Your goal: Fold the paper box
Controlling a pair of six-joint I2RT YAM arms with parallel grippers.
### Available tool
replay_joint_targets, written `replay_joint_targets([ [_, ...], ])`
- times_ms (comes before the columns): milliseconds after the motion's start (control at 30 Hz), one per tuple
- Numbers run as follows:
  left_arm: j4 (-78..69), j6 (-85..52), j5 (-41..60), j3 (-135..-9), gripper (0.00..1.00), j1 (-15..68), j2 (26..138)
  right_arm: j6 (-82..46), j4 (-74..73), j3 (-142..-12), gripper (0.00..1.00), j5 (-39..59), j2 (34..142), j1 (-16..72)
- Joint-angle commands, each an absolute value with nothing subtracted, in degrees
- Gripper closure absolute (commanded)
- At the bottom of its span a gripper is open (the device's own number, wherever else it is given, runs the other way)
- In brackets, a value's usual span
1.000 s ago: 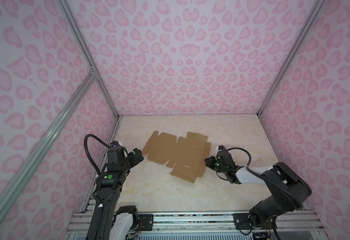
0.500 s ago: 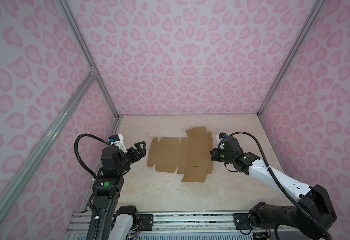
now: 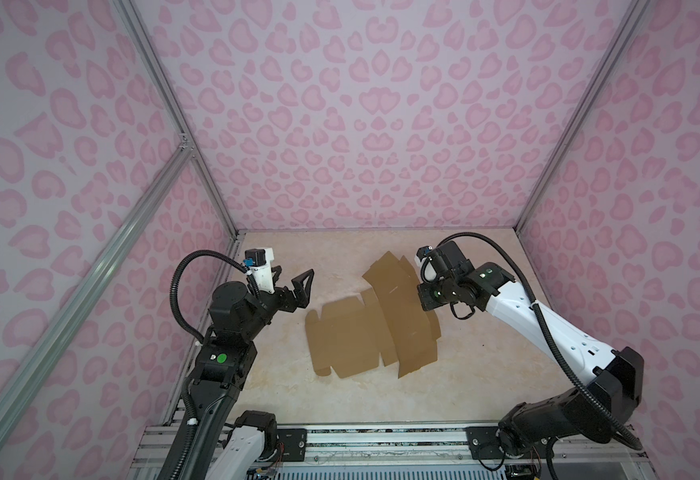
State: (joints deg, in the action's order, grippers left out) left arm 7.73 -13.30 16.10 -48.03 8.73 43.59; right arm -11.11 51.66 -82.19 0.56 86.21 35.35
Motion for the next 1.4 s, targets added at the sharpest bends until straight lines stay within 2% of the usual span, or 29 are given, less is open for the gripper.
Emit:
replay_joint_targets([
  [0,6.35,-9.95,14.01,-46.97,0.03,9.02,41.81,-5.85,58.55,-88.19,1.00,-11.23,90.08,37.54],
  [167,7.83,-8.42,8.74,-42.25,0.03,9.00,37.53,-2.33,57.19,-94.39,1.00,-20.91,95.51,39.67],
  [400,7.57,-10.66,3.51,-35.61,0.03,8.98,32.79,7.02,51.70,-98.86,1.00,-26.84,100.18,42.81],
  [600,9.95,-10.71,0.35,-34.61,0.03,9.04,30.85,14.24,49.89,-102.41,1.00,-23.56,103.94,44.35],
  [767,11.21,-13.21,-3.74,-31.96,0.03,9.53,28.36,19.25,49.00,-102.48,1.00,-27.63,108.09,48.80],
  [1133,15.79,-19.16,-5.11,-32.96,0.03,10.28,28.34,20.91,33.97,-89.83,1.00,-31.00,106.76,55.44],
  [1367,21.81,-23.97,-6.36,-37.35,0.03,10.30,32.59,27.93,17.95,-80.00,1.00,-39.10,104.15,59.37],
])
